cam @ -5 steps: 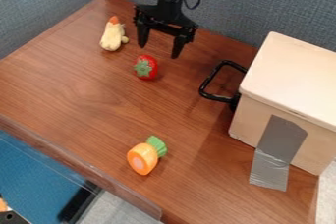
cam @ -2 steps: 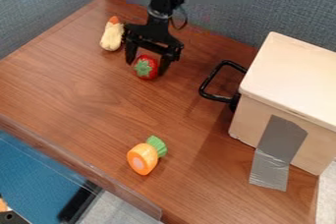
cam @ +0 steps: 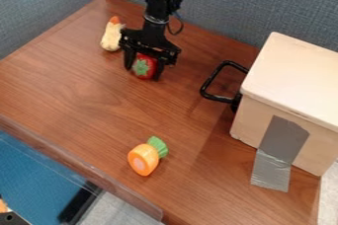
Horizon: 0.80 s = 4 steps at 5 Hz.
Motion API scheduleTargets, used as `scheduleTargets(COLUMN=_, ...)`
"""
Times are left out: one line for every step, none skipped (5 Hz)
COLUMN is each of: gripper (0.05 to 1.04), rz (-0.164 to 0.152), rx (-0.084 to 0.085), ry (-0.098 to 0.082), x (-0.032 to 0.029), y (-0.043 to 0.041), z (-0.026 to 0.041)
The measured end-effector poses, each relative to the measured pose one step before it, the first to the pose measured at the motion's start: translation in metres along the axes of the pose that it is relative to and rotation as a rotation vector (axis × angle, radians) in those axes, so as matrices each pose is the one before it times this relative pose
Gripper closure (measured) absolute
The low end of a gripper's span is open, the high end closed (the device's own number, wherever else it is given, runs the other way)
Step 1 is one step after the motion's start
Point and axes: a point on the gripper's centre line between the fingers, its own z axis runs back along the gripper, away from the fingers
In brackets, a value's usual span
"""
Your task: Move the strawberry to bottom left of the table
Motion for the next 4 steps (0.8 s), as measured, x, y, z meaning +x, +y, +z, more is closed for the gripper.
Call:
scheduleTargets(gripper=0.297, rz=0.0076, rx=-0.0281, ry=-0.0354, x=-0.00707, y=0.00718, z=0.0212)
scheduleTargets(gripper=0.297, rz=0.0052, rx=-0.038, ry=-0.0253, x=-0.03086, y=0.01739, z=0.02623)
scheduleTargets(gripper=0.297, rz=0.0084, rx=-0.0558, ry=0.0019, x=-0.04166, y=0.01981, z=0.00355)
scheduleTargets(gripper=0.297, rz=-0.0174, rx=-0.0072, ry=0.0395, x=-0.0398, y=0.00874, z=-0.01312)
